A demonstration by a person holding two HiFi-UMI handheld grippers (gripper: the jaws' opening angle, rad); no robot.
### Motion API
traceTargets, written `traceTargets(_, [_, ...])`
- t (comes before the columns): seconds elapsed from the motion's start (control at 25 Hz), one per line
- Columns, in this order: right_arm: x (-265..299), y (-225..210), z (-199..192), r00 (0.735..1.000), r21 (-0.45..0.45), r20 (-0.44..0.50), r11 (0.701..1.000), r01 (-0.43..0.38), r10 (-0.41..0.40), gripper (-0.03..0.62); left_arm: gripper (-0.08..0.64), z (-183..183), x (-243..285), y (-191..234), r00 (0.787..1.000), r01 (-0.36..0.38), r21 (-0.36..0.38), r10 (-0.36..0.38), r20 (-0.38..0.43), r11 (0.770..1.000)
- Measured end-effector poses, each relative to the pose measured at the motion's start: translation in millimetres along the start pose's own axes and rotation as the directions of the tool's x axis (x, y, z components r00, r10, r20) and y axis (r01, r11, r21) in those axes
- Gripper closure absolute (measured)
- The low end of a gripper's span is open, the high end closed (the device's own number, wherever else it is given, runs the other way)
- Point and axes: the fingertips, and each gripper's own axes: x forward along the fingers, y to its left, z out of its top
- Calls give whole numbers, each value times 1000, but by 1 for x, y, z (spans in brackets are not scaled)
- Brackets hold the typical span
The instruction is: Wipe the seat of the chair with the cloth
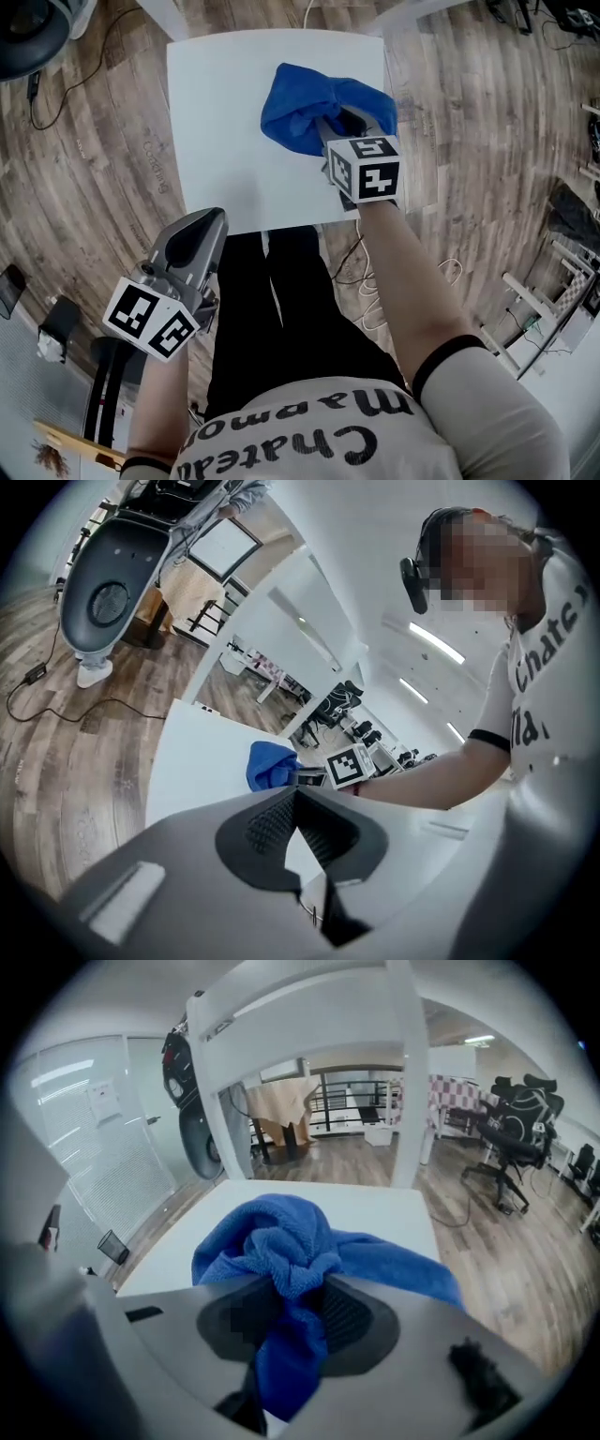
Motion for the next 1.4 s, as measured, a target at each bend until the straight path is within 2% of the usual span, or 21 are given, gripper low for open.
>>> traceTargets(0.2, [-34, -55, -28, 998, 75, 32, 996, 57, -59, 465, 554, -17, 23, -40, 1000, 22, 33, -21, -15, 999])
traceTargets(0.44, [-54, -86, -49, 996, 104, 40, 992, 71, -76, 466, 554, -30, 36, -73, 1000, 19, 66, -19, -9, 998])
traceTargets(0.52, [-60, -93, -53, 997, 157, 41, 986, 60, -67, 472, 554, -31, 35, -81, 1000, 4, 71, -5, 7, 997])
traceTargets(0.6, [-73, -92, -42, 996, 207, 91, 978, 6, -26, 509, 554, -29, 30, -86, 999, -23, 64, 21, 31, 998])
traceTargets(0.68, [-90, -70, -15, 981, 165, 182, 982, -91, 60, 523, 554, -27, 22, -88, 997, -57, 44, 54, 58, 997])
traceTargets(0.76, [-102, -31, 15, 956, 55, 236, 980, -189, 171, 526, 554, -24, 11, -89, 992, -91, 17, 89, 85, 996])
traceTargets(0.88, [-108, 34, 48, 914, -69, 258, 950, -305, 312, 528, 554, -24, -7, -90, 984, -130, -12, 130, 123, 991])
traceTargets(1.16, [-107, 178, 78, 801, -212, 265, 843, -495, 537, 528, 554, -33, -73, -64, 956, -214, -64, 223, 193, 975])
traceTargets(1.32, [-97, 249, 81, 713, -271, 221, 744, -611, 666, 528, 554, -47, -112, -38, 938, -268, -98, 283, 198, 958])
traceTargets(1.36, [-90, 262, 79, 707, -280, 199, 731, -623, 679, 528, 554, -50, -121, -31, 934, -276, -116, 295, 203, 954])
traceTargets(1.4, [-80, 271, 74, 717, -284, 173, 732, -620, 675, 528, 554, -52, -130, -25, 930, -280, -132, 303, 209, 951])
